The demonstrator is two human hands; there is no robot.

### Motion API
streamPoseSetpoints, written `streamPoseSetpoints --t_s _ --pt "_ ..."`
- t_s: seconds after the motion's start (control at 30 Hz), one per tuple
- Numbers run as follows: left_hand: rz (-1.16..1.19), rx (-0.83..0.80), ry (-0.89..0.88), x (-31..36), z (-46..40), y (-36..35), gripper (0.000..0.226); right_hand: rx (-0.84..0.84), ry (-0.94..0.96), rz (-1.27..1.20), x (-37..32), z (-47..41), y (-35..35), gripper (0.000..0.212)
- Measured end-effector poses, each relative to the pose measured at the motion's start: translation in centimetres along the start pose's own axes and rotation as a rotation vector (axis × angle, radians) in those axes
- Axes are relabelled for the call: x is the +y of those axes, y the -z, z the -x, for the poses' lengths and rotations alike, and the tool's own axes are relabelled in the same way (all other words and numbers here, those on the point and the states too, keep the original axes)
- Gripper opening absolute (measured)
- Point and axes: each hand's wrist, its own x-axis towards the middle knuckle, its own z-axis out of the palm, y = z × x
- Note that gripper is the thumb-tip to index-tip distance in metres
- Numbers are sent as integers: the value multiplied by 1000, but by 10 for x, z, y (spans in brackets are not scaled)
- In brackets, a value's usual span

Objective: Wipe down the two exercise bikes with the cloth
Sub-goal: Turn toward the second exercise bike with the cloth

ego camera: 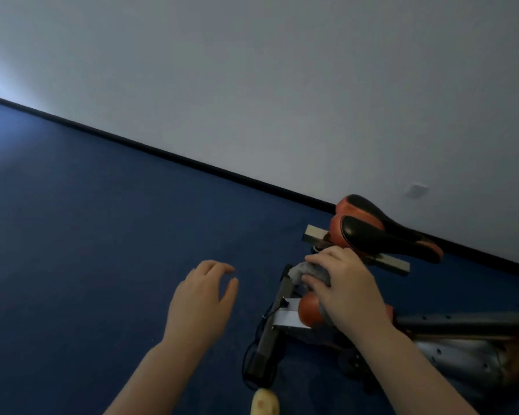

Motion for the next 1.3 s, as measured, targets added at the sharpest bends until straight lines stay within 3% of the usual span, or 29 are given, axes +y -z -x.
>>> streamPoseSetpoints --t_s 0.23,0.4,0.9,1.3 --pt "-30 79 -19 -11 -94 19 29 -8 98 -42 -14 -99 -30 22" --pt "2 25 -14 -33 -149 17 28 -28 100 -16 -20 -155 -57 19" --pt "-57 -142 -274 -118 -448 66 26 157 -240 9 -56 -367 -137 17" --pt "8 -390 -634 -18 -578 -25 26 337 -543 140 32 -438 -104 22"
